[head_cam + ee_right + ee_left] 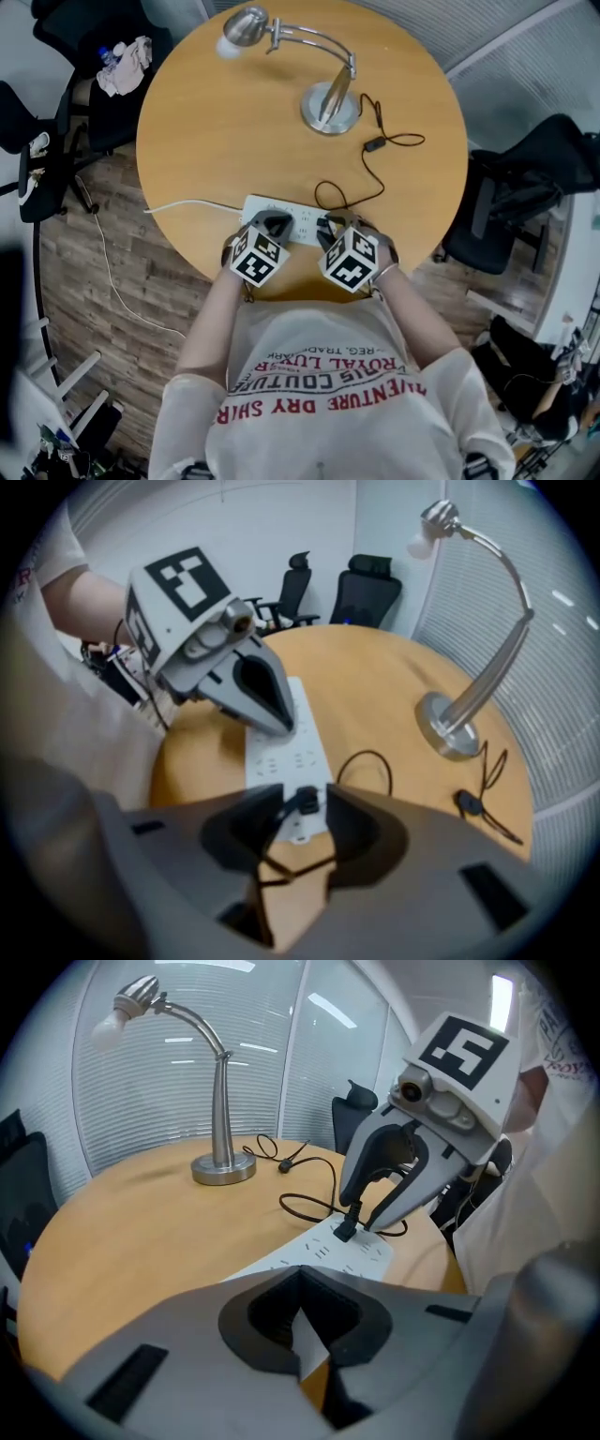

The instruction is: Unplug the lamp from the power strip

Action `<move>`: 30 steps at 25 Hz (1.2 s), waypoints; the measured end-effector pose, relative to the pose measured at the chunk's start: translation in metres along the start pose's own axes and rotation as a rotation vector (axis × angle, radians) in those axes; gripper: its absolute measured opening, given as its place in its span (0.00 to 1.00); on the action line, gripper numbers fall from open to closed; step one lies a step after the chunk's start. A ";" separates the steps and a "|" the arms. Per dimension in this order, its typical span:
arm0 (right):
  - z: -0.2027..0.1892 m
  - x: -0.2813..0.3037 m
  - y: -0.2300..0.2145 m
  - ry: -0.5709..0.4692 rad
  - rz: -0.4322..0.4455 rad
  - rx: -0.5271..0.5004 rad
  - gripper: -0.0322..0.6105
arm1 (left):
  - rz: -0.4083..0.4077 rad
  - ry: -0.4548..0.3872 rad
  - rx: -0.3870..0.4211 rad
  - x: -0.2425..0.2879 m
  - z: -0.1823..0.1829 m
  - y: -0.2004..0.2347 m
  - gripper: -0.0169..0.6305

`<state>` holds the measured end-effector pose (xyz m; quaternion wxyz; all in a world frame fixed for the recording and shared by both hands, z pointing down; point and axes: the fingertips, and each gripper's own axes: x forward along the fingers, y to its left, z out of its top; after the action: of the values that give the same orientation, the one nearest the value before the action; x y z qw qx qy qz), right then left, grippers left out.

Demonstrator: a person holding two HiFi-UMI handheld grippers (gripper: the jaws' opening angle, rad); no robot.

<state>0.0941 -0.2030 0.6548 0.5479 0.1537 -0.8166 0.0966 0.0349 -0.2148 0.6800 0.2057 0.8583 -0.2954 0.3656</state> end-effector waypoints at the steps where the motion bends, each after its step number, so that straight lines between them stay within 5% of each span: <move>1: -0.001 0.002 0.000 0.011 0.010 -0.015 0.29 | 0.004 -0.004 0.021 0.000 0.000 -0.001 0.07; 11: -0.007 0.023 -0.003 0.133 0.031 -0.213 0.18 | -0.031 0.015 -0.002 0.001 0.000 0.000 0.07; 17: -0.008 0.023 -0.001 0.154 0.111 -0.232 0.18 | -0.008 0.005 0.012 0.001 0.001 -0.001 0.07; 30: -0.003 0.014 -0.002 0.134 0.066 -0.197 0.16 | -0.001 -0.004 -0.067 0.002 0.005 0.004 0.07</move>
<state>0.0921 -0.2061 0.6690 0.6100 0.0655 -0.7884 0.0437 0.0360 -0.2215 0.6790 0.2339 0.8518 -0.3077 0.3536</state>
